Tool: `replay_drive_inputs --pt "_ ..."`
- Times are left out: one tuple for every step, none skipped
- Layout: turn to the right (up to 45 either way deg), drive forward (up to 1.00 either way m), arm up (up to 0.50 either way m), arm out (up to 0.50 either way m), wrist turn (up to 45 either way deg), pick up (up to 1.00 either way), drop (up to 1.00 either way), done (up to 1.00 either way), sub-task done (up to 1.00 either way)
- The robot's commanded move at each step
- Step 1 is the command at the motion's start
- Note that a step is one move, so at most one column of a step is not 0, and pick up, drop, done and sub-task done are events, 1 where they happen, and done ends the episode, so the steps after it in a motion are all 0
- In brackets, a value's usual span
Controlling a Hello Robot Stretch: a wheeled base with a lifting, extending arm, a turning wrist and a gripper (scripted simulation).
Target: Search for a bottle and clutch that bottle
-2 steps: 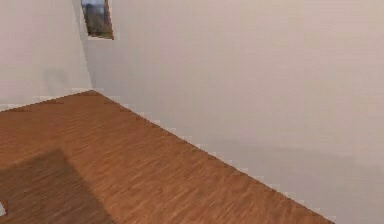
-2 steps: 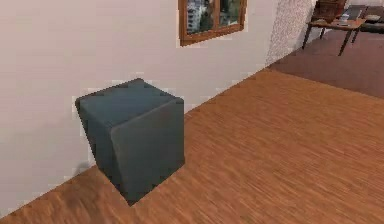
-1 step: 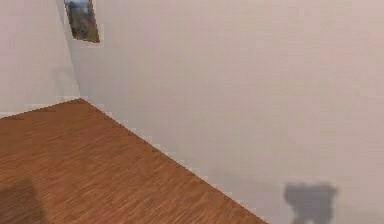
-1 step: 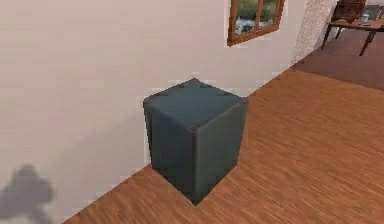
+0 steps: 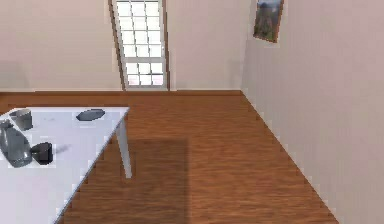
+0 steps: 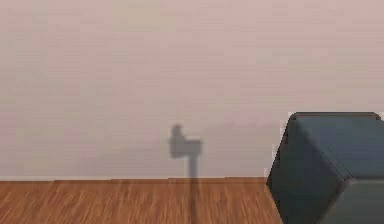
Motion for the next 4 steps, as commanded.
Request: replay_drive_inputs --pt "0.0 0.45 0.00 0.00 0.0 0.00 0.00 0.00 0.00" --pt "-45.0 0.00 0.00 0.00 0.0 0.00 0.00 0.00 0.00" --pt "-45.0 0.00 0.00 0.00 0.0 0.00 0.00 0.00 0.00" --pt "-45.0 0.00 0.00 0.00 0.0 0.00 0.00 0.00 0.00"
